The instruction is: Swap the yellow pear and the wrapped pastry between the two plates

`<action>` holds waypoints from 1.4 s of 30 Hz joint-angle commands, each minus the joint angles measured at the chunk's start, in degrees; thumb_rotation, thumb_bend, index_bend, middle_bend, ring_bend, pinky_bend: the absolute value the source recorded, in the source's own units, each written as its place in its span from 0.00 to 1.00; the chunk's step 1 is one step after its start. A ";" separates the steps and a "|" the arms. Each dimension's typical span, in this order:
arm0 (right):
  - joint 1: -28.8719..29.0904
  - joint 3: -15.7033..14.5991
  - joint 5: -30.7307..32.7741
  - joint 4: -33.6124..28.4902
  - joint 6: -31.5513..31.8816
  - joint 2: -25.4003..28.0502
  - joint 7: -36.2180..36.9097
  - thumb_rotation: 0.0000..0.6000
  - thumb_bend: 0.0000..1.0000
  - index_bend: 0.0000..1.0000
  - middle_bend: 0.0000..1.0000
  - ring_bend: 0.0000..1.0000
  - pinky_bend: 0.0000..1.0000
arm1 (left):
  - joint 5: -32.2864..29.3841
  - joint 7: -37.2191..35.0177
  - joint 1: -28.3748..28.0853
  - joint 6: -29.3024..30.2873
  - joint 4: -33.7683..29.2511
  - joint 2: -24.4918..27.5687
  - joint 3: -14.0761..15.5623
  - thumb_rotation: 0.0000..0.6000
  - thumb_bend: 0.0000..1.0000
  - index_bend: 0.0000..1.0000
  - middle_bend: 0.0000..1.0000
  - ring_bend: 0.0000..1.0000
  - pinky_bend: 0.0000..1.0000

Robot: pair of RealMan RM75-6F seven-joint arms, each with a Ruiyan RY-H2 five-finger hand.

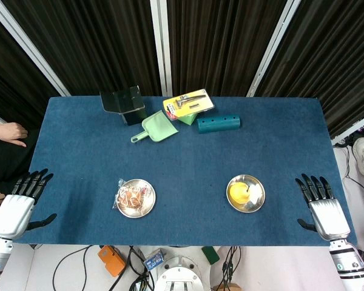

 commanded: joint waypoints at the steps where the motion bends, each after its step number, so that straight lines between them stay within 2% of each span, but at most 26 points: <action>1: 0.25 -0.05 -0.92 0.17 -0.15 -0.33 -0.21 1.00 0.19 0.00 0.00 0.00 0.00 | 0.08 0.01 -0.06 -0.09 -0.03 -0.04 0.04 1.00 0.11 0.06 0.00 0.00 0.01; 6: 3.80 1.23 -2.96 -0.25 -3.53 -1.38 -0.23 1.00 0.19 0.00 0.00 0.00 0.00 | 0.29 0.07 -0.34 -0.64 -0.09 0.03 0.20 1.00 0.11 0.06 0.00 0.00 0.01; 13: 14.73 5.87 0.83 -1.94 -19.05 -4.13 -4.59 1.00 0.19 0.00 0.00 0.00 0.00 | 0.17 -0.66 -0.61 -0.85 0.12 0.24 0.06 1.00 0.11 0.06 0.00 0.00 0.01; 16: 18.01 6.40 2.67 -1.50 -24.39 -6.01 -6.80 1.00 0.19 0.00 0.00 0.00 0.00 | -0.32 -0.83 -0.66 -0.94 0.19 0.28 -0.19 1.00 0.11 0.06 0.00 0.00 0.01; 21: 20.70 5.59 3.11 0.49 -28.25 -8.92 -7.79 1.00 0.19 0.00 0.00 0.00 0.01 | -0.67 -0.80 -0.58 -0.88 0.29 0.23 -0.31 1.00 0.11 0.06 0.00 0.00 0.01; 24: 21.30 4.80 2.30 2.15 -28.41 -10.14 -7.11 1.00 0.20 0.01 0.01 0.00 0.11 | -0.58 -0.71 -0.51 -0.72 0.32 0.16 -0.29 1.00 0.11 0.06 0.00 0.00 0.01; 25: 21.45 4.60 2.13 2.51 -28.43 -10.42 -6.58 1.00 0.21 0.04 0.06 0.03 0.19 | -0.56 -0.70 -0.50 -0.69 0.33 0.16 -0.28 1.00 0.11 0.06 0.00 0.00 0.01; 29: 21.90 4.00 1.74 4.27 -28.17 -11.42 -4.34 1.00 0.26 0.24 0.20 0.23 0.44 | -0.64 -0.81 -0.47 -0.59 0.34 0.19 -0.35 1.00 0.11 0.06 0.00 0.00 0.01; 34: 21.94 3.73 1.65 5.95 -26.96 -12.39 -3.88 1.00 0.26 0.34 0.27 0.32 0.55 | -0.41 -1.01 -0.34 -0.24 0.35 0.27 -0.29 1.00 0.11 0.06 0.00 0.00 0.01; 38: 21.65 3.73 1.17 7.14 -24.83 -13.42 -3.91 1.00 0.29 0.48 0.38 0.44 0.68 | -0.33 -1.28 -0.29 -0.09 0.41 0.34 -0.27 1.00 0.11 0.06 0.00 0.00 0.01; 42: 21.34 3.96 1.32 8.18 -23.19 -14.34 -5.80 1.00 0.30 0.57 0.45 0.52 0.75 | -0.27 -1.61 -0.31 -0.05 0.48 0.43 -0.26 1.00 0.11 0.06 0.00 0.00 0.01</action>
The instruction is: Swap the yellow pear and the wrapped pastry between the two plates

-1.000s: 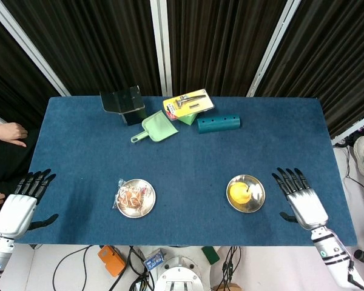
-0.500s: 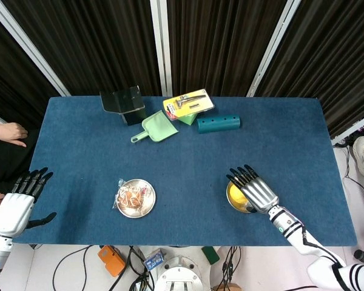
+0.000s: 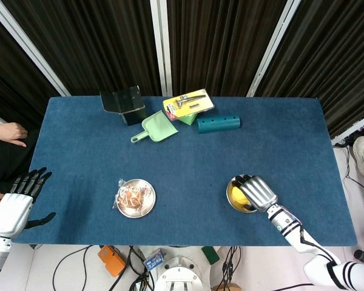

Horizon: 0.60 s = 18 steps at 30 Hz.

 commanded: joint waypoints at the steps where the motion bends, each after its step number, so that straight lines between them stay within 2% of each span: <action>1: -0.33 0.23 0.26 0.83 1.20 -0.87 -1.77 1.00 0.31 0.61 0.48 0.55 0.78 | 0.01 -0.12 0.00 0.02 0.03 0.04 0.00 1.00 0.11 0.06 0.00 0.00 0.01; 5: -0.59 0.66 0.25 1.43 3.12 -1.91 -2.68 1.00 0.33 0.71 0.56 0.63 0.86 | 0.05 -0.27 0.00 0.07 0.06 0.06 0.00 1.00 0.11 0.06 0.00 0.00 0.01; 10: -0.15 2.15 -0.09 -0.53 5.32 -1.45 -2.34 1.00 0.33 0.73 0.57 0.64 0.87 | -0.09 -0.31 -0.01 0.05 0.05 0.02 -0.08 1.00 0.11 0.06 0.00 0.00 0.01; 14: 2.95 5.68 1.69 -4.92 3.48 -1.78 -5.92 1.00 0.33 0.73 0.57 0.64 0.87 | -0.34 -0.08 -0.24 -0.46 0.02 -0.10 -0.18 1.00 0.11 0.06 0.00 0.00 0.01; 18: 7.88 10.40 6.65 -5.34 -0.80 -6.32 -11.31 1.00 0.33 0.72 0.57 0.64 0.87 | -0.37 0.36 -0.47 -0.92 0.02 -0.22 -0.17 1.00 0.11 0.06 0.00 0.00 0.01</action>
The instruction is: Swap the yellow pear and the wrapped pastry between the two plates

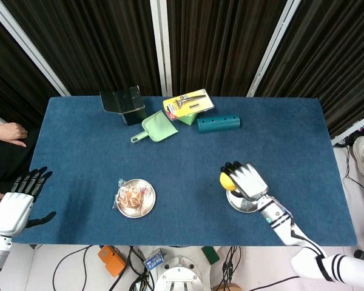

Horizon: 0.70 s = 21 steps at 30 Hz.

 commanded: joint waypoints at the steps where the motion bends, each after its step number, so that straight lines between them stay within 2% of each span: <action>1: 5.88 5.23 6.05 0.05 -5.13 -5.78 -6.00 1.00 0.33 0.72 0.57 0.64 0.87 | -0.06 0.22 -0.11 -0.25 0.00 -0.07 0.02 1.00 0.11 0.06 0.00 0.00 0.01; 6: 12.08 8.45 14.18 5.66 -10.14 -14.12 -12.51 1.00 0.33 0.69 0.57 0.62 0.86 | -0.62 -0.05 -0.23 -0.54 0.08 0.03 -0.20 1.00 0.11 0.06 0.00 0.00 0.01; 12: 15.73 7.74 19.39 9.94 -11.41 -19.36 -19.09 1.00 0.33 0.60 0.57 0.56 0.84 | -0.56 -1.08 -0.30 -0.57 0.37 0.40 -0.14 1.00 0.11 0.06 0.00 0.00 0.01; 15: 16.41 6.86 21.21 10.25 -11.81 -19.62 -20.86 1.00 0.33 0.47 0.48 0.48 0.80 | -0.43 -1.45 -0.37 -0.68 0.44 0.54 -0.04 1.00 0.11 0.06 0.00 0.00 0.01; 17: 16.62 6.28 22.36 9.97 -11.72 -19.36 -21.96 1.00 0.33 0.30 0.39 0.40 0.77 | -0.34 -1.58 -0.39 -0.72 0.43 0.61 0.05 1.00 0.11 0.06 0.00 0.00 0.01; 18: 16.68 5.99 22.92 9.64 -11.85 -19.08 -22.34 1.00 0.33 0.26 0.37 0.38 0.75 | -0.25 -1.62 -0.40 -0.70 0.43 0.63 0.09 1.00 0.11 0.06 0.00 0.00 0.01; 20: 16.80 5.46 24.07 8.64 -11.94 -18.31 -23.02 1.00 0.33 0.07 0.28 0.30 0.71 | -0.05 -1.62 -0.39 -0.60 0.45 0.62 0.15 1.00 0.11 0.06 0.00 0.00 0.01; 21: 16.81 5.20 24.43 7.89 -11.91 -17.79 -22.95 1.00 0.33 0.04 0.25 0.28 0.70 | 0.00 -1.61 -0.41 -0.63 0.45 0.61 0.19 1.00 0.11 0.06 0.00 0.00 0.01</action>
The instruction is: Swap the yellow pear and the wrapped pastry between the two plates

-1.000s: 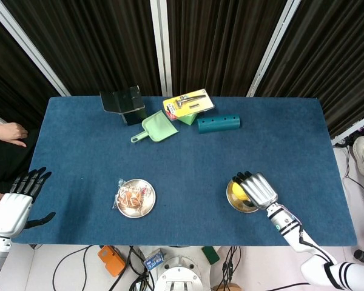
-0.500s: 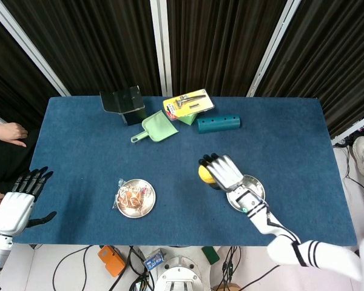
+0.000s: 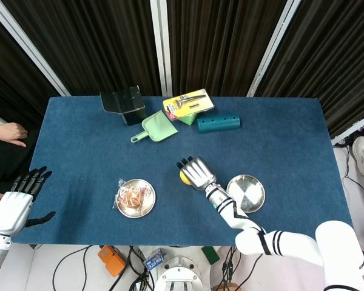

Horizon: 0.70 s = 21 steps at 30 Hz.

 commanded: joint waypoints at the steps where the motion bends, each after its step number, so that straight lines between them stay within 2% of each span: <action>1: 0.20 -0.87 1.19 -1.73 -0.01 1.28 -0.49 1.00 0.33 0.00 0.22 0.25 0.67 | 0.06 0.01 -0.03 -0.05 0.00 -0.03 0.06 1.00 0.11 0.06 0.00 0.00 0.01; 5: -0.28 -1.78 1.09 -4.77 1.67 3.28 -0.05 1.00 0.33 0.00 0.12 0.15 0.59 | 0.16 0.08 -0.08 -0.24 -0.10 -0.02 0.21 1.00 0.11 0.06 0.00 0.00 0.01; 10: -2.92 -3.86 -2.48 -12.00 5.85 8.17 2.50 1.00 0.30 0.00 0.06 0.10 0.54 | 0.78 0.03 -0.12 -0.16 -0.07 -0.04 0.50 1.00 0.10 0.06 0.00 0.00 0.01; 12: -5.87 -6.42 -7.09 -16.88 10.24 12.42 3.81 1.00 0.29 0.00 0.02 0.06 0.49 | 1.30 -0.08 -0.30 -0.25 0.07 -0.15 0.67 1.00 0.10 0.06 0.00 0.00 0.01; 15: -12.60 -12.57 -16.88 -23.26 20.11 20.51 5.86 1.00 0.29 0.00 0.00 0.00 0.33 | 3.37 -1.45 -1.16 -0.53 0.82 -1.09 1.12 1.00 0.10 0.06 0.00 0.00 0.03; 16: -15.09 -14.89 -20.11 -24.17 23.67 22.94 6.77 1.00 0.29 0.00 0.00 0.00 0.25 | 3.97 -2.19 -1.50 -0.71 0.99 -1.63 1.25 1.00 0.10 0.06 0.00 0.00 0.05; 19: -24.58 -22.97 -29.22 -22.05 36.07 29.54 12.96 1.00 0.29 0.00 0.00 0.00 0.10 | 6.78 -3.48 -3.16 -1.34 2.90 -5.10 1.46 1.00 0.10 0.06 0.00 0.00 0.12; 21: -29.13 -25.93 -30.88 -18.65 40.86 31.23 17.76 1.00 0.29 0.00 0.00 0.00 0.05 | 8.55 -2.73 -4.35 -2.23 4.36 -7.52 1.65 1.00 0.10 0.06 0.00 0.00 0.17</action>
